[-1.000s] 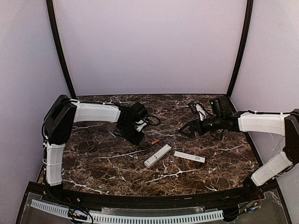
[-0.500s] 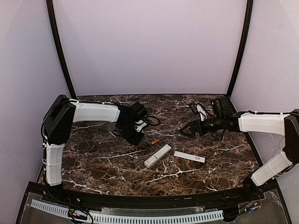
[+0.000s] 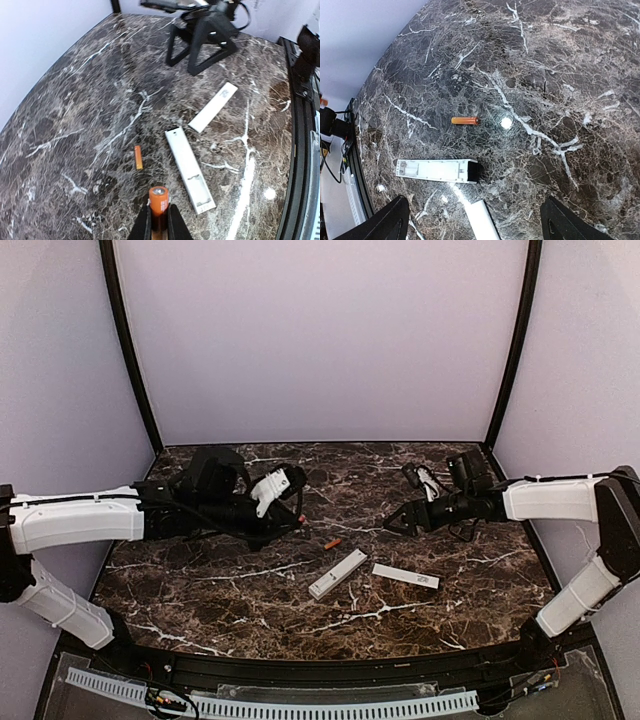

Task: Load the batteries into the remote control
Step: Pick up the battery from the center of the board, then place the battery in the battery compartment.

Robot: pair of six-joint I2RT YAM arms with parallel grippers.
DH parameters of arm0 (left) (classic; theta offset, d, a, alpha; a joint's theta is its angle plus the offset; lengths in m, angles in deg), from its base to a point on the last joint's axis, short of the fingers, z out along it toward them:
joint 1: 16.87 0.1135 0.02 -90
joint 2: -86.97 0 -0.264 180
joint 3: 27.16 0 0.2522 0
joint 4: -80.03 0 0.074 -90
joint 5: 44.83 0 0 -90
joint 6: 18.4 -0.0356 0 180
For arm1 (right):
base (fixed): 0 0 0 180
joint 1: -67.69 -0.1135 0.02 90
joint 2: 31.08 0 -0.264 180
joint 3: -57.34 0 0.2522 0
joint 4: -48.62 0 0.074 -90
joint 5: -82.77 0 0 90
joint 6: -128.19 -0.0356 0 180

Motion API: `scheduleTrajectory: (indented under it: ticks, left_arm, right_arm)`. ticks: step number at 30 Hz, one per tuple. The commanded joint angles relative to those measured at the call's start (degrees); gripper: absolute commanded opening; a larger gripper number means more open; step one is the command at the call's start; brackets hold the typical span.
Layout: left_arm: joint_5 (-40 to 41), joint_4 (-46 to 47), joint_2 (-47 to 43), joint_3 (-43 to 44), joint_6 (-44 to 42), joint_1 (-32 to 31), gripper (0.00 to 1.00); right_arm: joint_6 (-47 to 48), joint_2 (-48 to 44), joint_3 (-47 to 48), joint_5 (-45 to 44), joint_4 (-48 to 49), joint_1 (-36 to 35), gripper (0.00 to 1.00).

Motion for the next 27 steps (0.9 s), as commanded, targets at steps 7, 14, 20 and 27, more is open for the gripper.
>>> scheduleTrajectory:
  ticks: [7, 14, 20, 27]
  left_arm:
    - [0.2, 14.9, -6.3, -9.6, -12.1, -5.7, 0.00]
    - [1.8, 13.1, -1.1, -7.0, -5.3, -6.3, 0.00]
    - [2.6, 10.9, 5.0, -4.1, 0.3, -6.7, 0.00]
    - [3.0, 12.1, 11.9, -3.0, 9.8, -7.8, 0.00]
  right_arm:
    - [-1.6, 7.0, 2.2, 6.4, 2.1, 0.3, 0.73]
    - [-2.0, 12.3, 4.5, 7.3, 1.6, -1.7, 0.60]
    - [-2.3, 16.8, 7.3, 6.7, 1.1, -4.3, 0.56]
    - [-2.6, 21.6, 10.0, 6.3, 1.4, -5.9, 0.50]
